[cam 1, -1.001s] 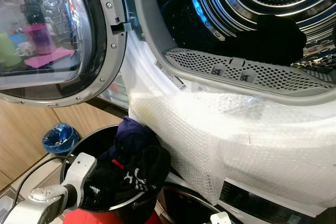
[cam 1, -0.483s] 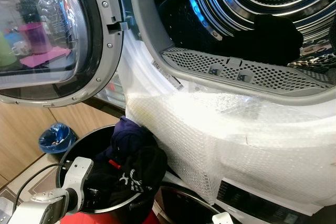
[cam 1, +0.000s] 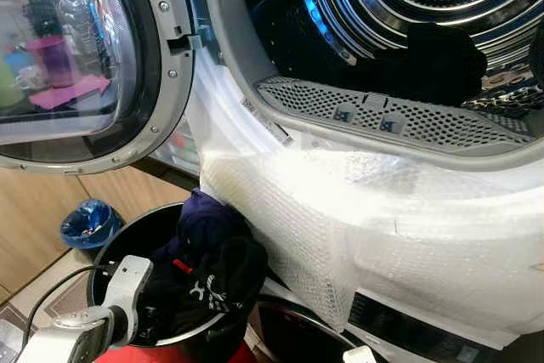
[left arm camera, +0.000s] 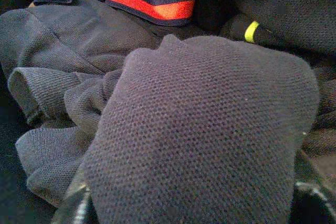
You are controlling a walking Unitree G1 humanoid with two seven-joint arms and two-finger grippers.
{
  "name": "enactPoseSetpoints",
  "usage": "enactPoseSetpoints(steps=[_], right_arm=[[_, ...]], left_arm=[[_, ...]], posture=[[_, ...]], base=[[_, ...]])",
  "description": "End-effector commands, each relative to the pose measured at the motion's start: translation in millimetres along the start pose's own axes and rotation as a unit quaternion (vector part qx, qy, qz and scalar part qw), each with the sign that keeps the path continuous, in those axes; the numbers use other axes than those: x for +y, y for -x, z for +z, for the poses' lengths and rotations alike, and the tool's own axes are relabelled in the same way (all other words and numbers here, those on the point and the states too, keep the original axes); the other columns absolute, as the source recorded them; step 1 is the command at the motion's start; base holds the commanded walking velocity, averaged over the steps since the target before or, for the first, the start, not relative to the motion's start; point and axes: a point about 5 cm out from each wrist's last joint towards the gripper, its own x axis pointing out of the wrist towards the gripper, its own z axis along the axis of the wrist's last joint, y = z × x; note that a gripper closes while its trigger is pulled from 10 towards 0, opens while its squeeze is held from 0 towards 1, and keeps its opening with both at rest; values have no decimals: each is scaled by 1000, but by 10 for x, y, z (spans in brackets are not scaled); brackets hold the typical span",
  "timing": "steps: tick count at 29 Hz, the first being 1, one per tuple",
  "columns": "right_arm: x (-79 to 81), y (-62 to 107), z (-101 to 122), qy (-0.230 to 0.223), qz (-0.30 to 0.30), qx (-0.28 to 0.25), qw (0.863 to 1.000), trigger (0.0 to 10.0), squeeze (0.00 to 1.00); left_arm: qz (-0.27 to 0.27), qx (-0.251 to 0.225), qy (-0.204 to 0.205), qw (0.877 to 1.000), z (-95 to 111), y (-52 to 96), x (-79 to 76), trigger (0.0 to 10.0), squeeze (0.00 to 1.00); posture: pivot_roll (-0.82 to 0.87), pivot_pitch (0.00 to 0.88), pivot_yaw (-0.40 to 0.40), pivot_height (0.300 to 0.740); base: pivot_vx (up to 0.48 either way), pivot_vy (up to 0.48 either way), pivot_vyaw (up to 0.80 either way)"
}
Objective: Clothes washing
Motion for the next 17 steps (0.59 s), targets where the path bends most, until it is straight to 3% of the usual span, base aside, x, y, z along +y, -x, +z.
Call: enactPoseSetpoints(steps=[1,17], right_arm=[[35,2,-11,5,6,0,1000,10000,0],[57,2,-6,7,9,0,1000,10000,0]], left_arm=[[4,6,1,1000,-25,-15,-14,0,0],[-2,-18,4,1000,21,1,-78,0,0]], posture=[[178,0,36,740],[188,0,31,740]], base=[[0,0,0],[0,0,0]])
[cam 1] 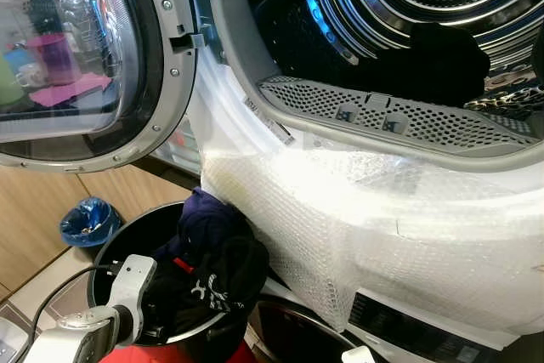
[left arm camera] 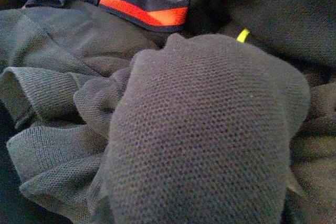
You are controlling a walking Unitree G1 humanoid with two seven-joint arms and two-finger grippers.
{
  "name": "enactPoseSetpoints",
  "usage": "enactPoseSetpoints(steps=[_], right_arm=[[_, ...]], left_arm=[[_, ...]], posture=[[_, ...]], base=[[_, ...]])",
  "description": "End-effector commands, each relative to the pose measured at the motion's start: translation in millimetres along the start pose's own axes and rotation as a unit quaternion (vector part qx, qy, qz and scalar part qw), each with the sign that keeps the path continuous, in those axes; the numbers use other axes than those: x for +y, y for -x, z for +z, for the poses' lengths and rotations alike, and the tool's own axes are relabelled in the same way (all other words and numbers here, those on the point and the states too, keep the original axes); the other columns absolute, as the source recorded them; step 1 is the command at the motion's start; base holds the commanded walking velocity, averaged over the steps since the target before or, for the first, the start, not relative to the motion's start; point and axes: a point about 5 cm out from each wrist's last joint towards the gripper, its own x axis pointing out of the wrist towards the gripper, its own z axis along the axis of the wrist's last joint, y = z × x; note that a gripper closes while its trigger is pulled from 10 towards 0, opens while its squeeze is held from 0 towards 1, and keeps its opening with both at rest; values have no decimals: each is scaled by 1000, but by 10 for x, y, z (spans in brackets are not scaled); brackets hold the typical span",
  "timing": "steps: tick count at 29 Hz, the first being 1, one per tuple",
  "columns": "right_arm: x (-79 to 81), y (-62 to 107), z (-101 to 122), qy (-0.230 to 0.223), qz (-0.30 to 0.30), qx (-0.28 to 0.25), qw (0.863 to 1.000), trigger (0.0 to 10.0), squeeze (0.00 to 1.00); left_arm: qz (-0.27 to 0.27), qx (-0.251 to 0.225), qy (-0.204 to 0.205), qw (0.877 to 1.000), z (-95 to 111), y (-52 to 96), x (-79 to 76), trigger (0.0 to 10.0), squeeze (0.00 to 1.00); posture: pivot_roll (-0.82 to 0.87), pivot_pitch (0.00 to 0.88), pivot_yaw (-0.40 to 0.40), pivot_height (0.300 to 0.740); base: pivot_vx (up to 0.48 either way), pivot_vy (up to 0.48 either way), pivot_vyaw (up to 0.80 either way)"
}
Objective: Clothes washing
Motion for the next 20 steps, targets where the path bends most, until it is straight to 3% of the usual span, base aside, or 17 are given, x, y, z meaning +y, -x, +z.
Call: enactPoseSetpoints(steps=[1,8,14,18,20], right_arm=[[47,2,-8,3,7,0,1000,10000,0],[74,3,-10,4,11,1,1000,10000,0],[91,5,-18,5,13,2,1000,10000,0],[108,4,-7,8,17,0,1000,10000,0],[112,4,-1,9,18,0,1000,10000,0]], left_arm=[[1,-4,-1,1000,-3,13,-18,0,0],[-3,-12,-1,1000,19,53,-48,0,0],[-86,-36,-23,995,102,224,-168,0,0],[-192,-77,-88,974,337,608,-230,0,0],[-204,-79,-94,971,365,654,-232,0,0]], posture=[[189,0,31,740],[191,0,36,740],[199,0,42,740],[208,0,43,740],[223,0,43,740]], base=[[0,0,0],[0,0,0],[0,0,0],[0,0,0],[0,0,0]])
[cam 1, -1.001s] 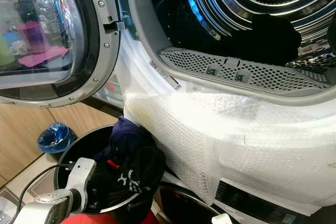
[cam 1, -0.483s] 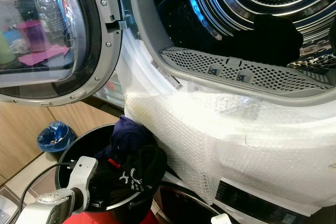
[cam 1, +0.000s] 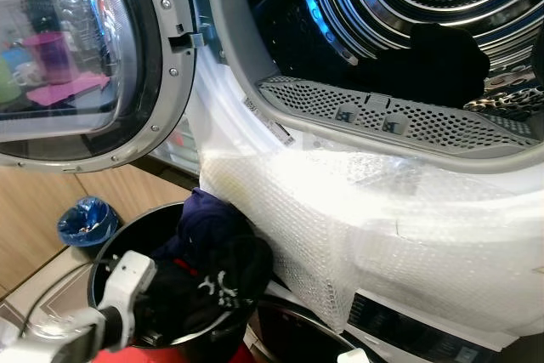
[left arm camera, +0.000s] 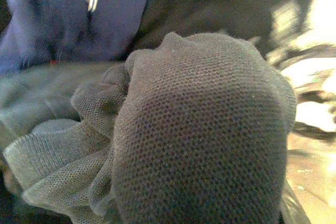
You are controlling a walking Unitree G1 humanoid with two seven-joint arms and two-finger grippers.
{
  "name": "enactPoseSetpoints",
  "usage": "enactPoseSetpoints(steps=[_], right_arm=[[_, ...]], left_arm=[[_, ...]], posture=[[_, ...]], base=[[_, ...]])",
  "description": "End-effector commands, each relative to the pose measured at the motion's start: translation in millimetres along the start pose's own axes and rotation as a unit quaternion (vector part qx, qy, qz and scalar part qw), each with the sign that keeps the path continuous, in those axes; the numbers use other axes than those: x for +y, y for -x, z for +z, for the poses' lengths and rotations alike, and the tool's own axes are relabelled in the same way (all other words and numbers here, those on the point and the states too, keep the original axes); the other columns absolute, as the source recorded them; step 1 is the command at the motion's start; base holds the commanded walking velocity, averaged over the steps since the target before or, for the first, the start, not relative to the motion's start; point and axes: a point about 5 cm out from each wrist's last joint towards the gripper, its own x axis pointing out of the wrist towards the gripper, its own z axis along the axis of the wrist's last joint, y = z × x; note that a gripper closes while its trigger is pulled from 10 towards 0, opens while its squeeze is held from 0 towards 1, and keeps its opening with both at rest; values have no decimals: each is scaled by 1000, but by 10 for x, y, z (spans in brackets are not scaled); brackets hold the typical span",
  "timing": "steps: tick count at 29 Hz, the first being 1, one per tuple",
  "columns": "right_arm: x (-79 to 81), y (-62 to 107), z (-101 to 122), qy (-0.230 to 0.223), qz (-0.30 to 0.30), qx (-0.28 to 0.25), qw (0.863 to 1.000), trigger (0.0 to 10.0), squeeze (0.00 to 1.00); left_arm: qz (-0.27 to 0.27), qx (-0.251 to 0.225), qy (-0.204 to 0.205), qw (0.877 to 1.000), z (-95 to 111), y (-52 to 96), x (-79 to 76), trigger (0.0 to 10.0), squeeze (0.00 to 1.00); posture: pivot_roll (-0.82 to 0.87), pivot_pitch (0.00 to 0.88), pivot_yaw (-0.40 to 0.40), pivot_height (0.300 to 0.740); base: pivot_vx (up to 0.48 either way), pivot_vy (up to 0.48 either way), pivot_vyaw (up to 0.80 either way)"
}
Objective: Clothes washing
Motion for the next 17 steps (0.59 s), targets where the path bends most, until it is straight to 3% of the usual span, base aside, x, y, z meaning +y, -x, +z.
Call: enactPoseSetpoints(steps=[1,4,7,12,14,17], right_arm=[[43,-1,22,4,8,-2,1000,10000,0],[60,-5,71,5,11,-8,1000,10000,0],[68,-8,105,5,13,-11,1000,10000,0],[78,-10,140,5,15,-14,1000,10000,0],[78,-11,160,6,15,-16,1000,10000,0],[79,-12,183,5,15,-18,1000,10000,0]], left_arm=[[-50,-19,-8,999,123,65,-93,0,0],[-128,-38,-31,991,398,282,-210,0,0],[-174,-56,-43,982,589,407,-266,0,0],[-200,-97,-64,973,868,530,-239,0,0],[-237,-140,-77,958,1145,577,-278,0,0],[-269,-161,-84,946,1324,562,-326,0,0]], posture=[[229,0,43,740],[239,0,43,740],[250,0,42,740],[261,0,39,740],[264,0,38,740],[264,0,38,740]], base=[[0,0,0],[0,0,0],[0,0,0],[0,0,0],[0,0,0],[0,0,0]])
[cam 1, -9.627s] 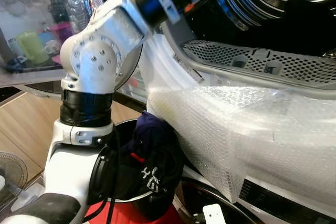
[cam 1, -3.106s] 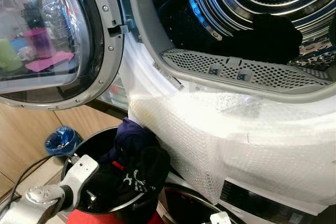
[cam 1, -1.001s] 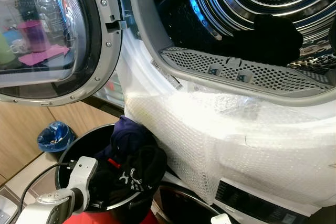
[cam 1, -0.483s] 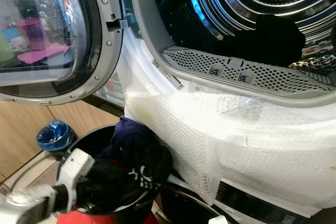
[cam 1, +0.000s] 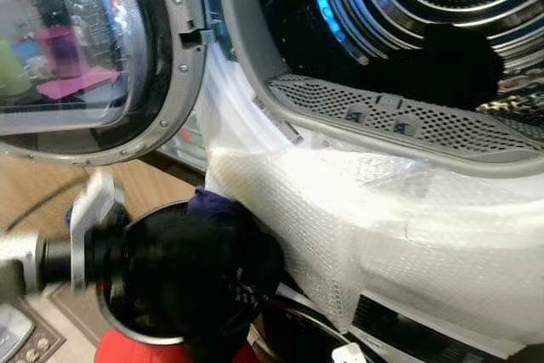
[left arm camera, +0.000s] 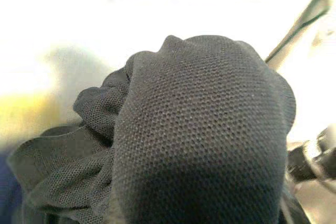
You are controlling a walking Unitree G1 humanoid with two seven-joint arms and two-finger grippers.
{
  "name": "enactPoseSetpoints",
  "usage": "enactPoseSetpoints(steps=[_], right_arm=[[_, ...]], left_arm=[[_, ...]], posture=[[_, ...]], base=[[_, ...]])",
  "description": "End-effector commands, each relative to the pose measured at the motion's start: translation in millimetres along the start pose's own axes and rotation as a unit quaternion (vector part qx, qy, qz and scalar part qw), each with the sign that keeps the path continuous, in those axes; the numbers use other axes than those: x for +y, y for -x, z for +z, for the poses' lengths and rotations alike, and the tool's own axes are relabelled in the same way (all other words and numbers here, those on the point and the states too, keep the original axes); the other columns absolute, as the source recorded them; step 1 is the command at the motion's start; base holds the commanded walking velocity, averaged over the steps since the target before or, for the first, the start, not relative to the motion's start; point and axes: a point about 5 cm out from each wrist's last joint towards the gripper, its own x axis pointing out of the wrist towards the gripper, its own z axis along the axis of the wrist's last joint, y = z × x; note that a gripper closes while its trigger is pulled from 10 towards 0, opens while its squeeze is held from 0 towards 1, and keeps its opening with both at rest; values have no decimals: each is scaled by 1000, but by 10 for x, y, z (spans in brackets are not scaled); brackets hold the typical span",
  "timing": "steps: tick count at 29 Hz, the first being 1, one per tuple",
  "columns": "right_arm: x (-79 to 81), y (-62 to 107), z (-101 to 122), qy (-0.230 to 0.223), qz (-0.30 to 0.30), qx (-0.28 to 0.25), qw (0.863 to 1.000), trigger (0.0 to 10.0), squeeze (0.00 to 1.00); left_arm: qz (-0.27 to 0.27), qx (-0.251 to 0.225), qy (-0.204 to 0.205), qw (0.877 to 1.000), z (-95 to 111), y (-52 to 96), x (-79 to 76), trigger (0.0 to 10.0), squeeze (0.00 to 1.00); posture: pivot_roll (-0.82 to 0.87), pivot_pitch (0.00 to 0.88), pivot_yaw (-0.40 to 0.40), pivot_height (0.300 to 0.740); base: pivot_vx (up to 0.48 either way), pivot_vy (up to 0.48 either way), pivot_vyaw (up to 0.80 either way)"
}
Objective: Clothes washing
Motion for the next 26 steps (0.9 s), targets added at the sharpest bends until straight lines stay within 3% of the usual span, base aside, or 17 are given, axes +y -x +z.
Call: enactPoseSetpoints(steps=[1,3,4,8,9,13,14,17,19,22,24,26], right_arm=[[12,-3,27,-3,1,0,1000,10000,0],[6,-6,60,-6,-1,-4,1000,10000,0],[6,-6,60,-6,-1,-4,1000,10000,0],[-13,-8,92,-13,-5,-7,1000,10000,0],[-13,-8,92,-13,-5,-7,1000,10000,0],[-28,-9,93,-19,-9,-7,1000,10000,0],[-31,-8,83,-23,-10,-6,1000,10000,0],[-29,-6,64,-27,-11,-4,1000,10000,0],[-27,-6,60,-27,-11,-4,1000,10000,0],[-7,-2,13,-33,-11,1,999,10000,0],[-4,-1,5,-34,-11,2,999,10000,0],[4,1,-13,-39,-12,4,999,10000,0]], left_arm=[[-36,-15,0,999,97,-76,-1,0,0],[-89,-14,-16,996,225,-289,20,0,0],[-89,-14,-16,996,225,-289,20,0,0],[-167,-15,-41,985,416,-615,28,0,0],[-167,-15,-41,985,416,-615,28,0,0],[-230,-17,-53,972,576,-900,35,0,0],[-260,-7,-60,964,625,-1041,22,0,0],[-305,11,-71,950,683,-1204,-12,0,0],[-313,14,-74,947,698,-1229,-11,0,0],[-382,59,-107,916,848,-1462,-68,0,0],[-396,67,-116,908,901,-1510,-65,0,0],[-408,75,-141,899,1048,-1648,-67,0,0]], posture=[[264,0,38,740],[255,0,41,740],[255,0,41,740],[236,0,45,740],[236,0,45,740],[212,0,51,740],[202,0,55,740],[194,0,59,740],[190,0,61,740],[172,0,77,740],[166,0,81,740],[148,0,94,740]], base=[[0,0,0],[0,0,0],[0,0,0],[0,0,0],[0,0,0],[0,0,0],[0,0,0],[0,0,0],[0,0,0],[0,0,0],[0,0,0],[0,0,0]])
